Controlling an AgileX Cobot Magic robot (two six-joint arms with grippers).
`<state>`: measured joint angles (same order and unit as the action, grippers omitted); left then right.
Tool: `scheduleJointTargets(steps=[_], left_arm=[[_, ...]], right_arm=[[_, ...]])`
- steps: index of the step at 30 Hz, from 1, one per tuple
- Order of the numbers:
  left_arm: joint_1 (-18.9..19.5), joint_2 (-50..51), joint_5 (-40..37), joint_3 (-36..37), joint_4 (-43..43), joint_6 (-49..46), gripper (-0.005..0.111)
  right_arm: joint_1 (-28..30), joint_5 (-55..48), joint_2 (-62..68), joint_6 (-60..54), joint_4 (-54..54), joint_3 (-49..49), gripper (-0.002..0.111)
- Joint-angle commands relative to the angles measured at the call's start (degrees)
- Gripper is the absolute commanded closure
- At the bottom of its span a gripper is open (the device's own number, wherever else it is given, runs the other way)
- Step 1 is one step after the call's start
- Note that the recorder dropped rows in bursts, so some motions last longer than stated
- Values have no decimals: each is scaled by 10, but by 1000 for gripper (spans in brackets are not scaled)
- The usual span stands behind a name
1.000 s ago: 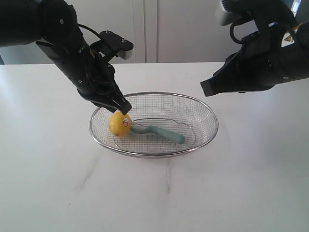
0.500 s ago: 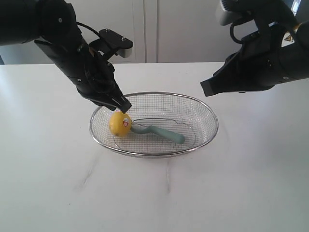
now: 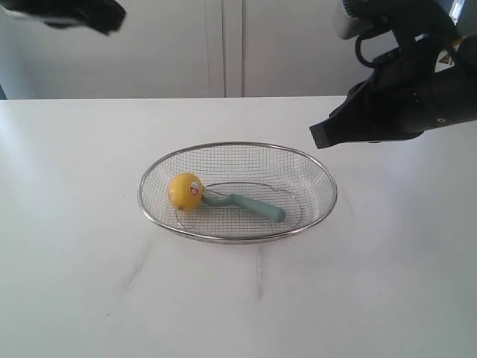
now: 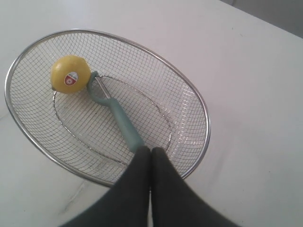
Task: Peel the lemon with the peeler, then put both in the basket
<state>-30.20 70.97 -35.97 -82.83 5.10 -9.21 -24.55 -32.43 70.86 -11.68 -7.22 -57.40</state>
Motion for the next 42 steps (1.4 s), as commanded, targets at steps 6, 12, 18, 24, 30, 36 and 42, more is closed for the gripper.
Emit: scheduleJointTargets(steps=[6,12,18,24,30,36,42], left_arm=[[184,-123,23,109,186,2,106],[239,-217,139,311,231,2,106],[243,-329,259,503,265,2,106],[243,-440,325,632,260,1,106],[282,-551,332,713,258,-2,106],[296,-582,313,744,257,-12,106],[296,-582,288,754,257,-21,106]], right_arm=[[-1,5,-4,-1,2,-1,108],[-1,5,-4,-1,2,-1,108],[-1,5,-4,-1,2,-1,108],[-1,5,-4,-1,2,-1,108],[-1,5,-4,-1,2,-1,108],[-1,5,-4,-1,2,-1,108],[-1,5,-4,-1,2,-1,108]])
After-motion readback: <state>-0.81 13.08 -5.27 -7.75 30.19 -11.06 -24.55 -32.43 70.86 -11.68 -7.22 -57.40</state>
